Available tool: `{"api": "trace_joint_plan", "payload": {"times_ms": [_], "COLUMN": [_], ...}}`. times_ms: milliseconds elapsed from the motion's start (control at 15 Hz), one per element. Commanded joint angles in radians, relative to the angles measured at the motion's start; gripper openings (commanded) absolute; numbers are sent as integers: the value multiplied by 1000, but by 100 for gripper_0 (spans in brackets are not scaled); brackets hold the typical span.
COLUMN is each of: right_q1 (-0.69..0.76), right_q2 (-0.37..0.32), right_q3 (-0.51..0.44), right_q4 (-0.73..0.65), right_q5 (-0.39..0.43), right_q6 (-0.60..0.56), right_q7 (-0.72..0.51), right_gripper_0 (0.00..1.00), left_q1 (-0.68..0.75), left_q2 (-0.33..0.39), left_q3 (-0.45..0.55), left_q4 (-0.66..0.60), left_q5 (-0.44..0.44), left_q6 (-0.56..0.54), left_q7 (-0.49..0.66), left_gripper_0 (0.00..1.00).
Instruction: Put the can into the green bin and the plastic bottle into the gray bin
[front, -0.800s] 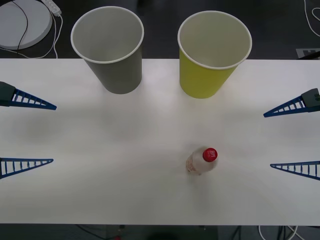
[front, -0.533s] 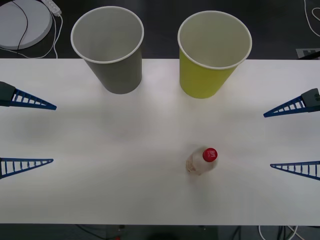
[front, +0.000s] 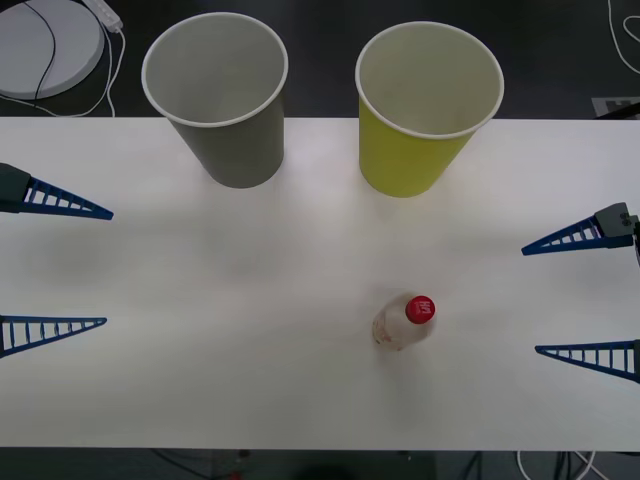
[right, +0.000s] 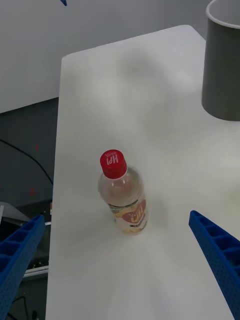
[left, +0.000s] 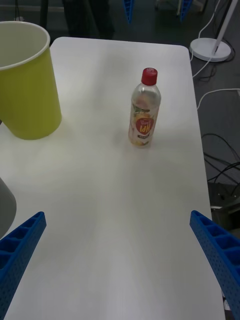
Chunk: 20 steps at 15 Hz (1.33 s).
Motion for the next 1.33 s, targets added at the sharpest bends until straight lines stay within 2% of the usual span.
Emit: {"api": "trace_joint_plan", "payload": {"times_ms": [67, 267, 533, 1000, 1333], "right_q1": [39, 95, 154, 157, 146], "right_q2": [0, 0, 0, 7, 84], "right_q3": [0, 2, 20, 163, 175], "right_q4": [0, 0, 2, 131, 200], "right_q5": [-17, -32, -43, -146, -141], "right_q6": [54, 113, 183, 248, 248], "right_q7": [117, 264, 395, 545, 569], "right_gripper_0": [100, 100, 100, 100, 100], "left_q1": [0, 0, 0, 0, 0], "left_q2": [0, 0, 0, 0, 0], "left_q3": [0, 0, 0, 0, 0], "left_q4": [0, 0, 0, 0, 0], "left_q5": [0, 0, 0, 0, 0], "left_q6": [0, 0, 0, 0, 0], "left_q7": [0, 0, 0, 0, 0], "left_gripper_0": [100, 100, 100, 100, 100]}}
